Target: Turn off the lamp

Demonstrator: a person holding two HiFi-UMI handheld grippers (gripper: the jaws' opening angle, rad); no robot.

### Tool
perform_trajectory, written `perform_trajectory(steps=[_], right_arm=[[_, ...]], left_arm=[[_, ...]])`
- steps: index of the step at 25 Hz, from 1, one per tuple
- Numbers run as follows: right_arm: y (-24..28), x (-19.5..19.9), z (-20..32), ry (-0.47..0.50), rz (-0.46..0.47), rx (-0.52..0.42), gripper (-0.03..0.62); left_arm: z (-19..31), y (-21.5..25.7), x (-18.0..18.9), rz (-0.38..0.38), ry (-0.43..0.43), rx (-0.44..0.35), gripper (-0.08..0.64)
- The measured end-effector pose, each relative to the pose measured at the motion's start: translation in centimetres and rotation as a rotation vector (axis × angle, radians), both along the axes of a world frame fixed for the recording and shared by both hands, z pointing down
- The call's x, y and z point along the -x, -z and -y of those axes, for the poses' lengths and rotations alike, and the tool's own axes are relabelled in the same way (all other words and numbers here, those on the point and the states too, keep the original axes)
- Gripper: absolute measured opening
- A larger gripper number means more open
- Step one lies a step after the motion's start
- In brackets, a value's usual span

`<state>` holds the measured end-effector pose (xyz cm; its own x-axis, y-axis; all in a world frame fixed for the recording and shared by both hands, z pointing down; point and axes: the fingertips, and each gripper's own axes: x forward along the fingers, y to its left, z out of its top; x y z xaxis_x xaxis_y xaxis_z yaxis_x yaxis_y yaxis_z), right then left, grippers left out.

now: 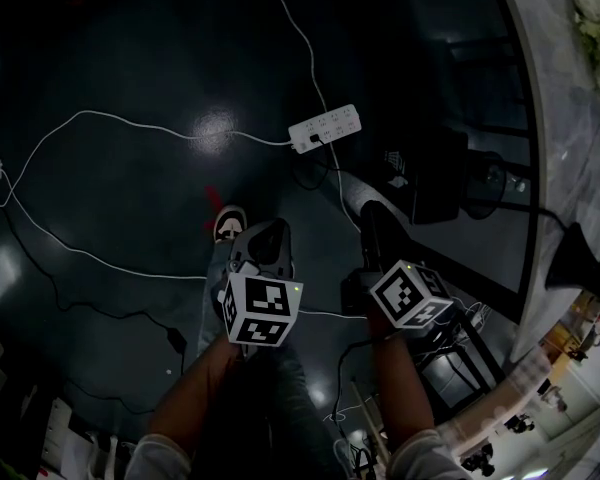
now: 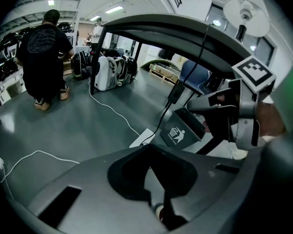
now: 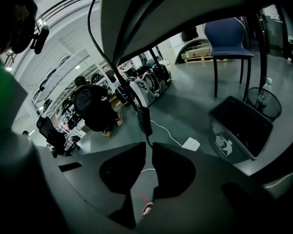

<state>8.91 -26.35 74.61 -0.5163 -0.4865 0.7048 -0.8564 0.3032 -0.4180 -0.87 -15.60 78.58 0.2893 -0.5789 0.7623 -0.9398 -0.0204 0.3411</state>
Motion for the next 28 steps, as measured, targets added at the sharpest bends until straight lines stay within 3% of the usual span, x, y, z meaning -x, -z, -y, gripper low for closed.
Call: perform_trajectory(steps=[15, 28], right_arm=[[0.9, -1.4, -3.3, -0.002, -0.034, 0.014, 0.000], [12.9, -3.0, -8.7, 0.047, -0.031, -0.035, 0.000]], left_arm=[[-0.8, 1.9, -1.0, 0.043, -0.022, -0.035, 0.006], [-1.9, 17.2, -2.7, 0.094, -0.033, -0.185, 0.006]])
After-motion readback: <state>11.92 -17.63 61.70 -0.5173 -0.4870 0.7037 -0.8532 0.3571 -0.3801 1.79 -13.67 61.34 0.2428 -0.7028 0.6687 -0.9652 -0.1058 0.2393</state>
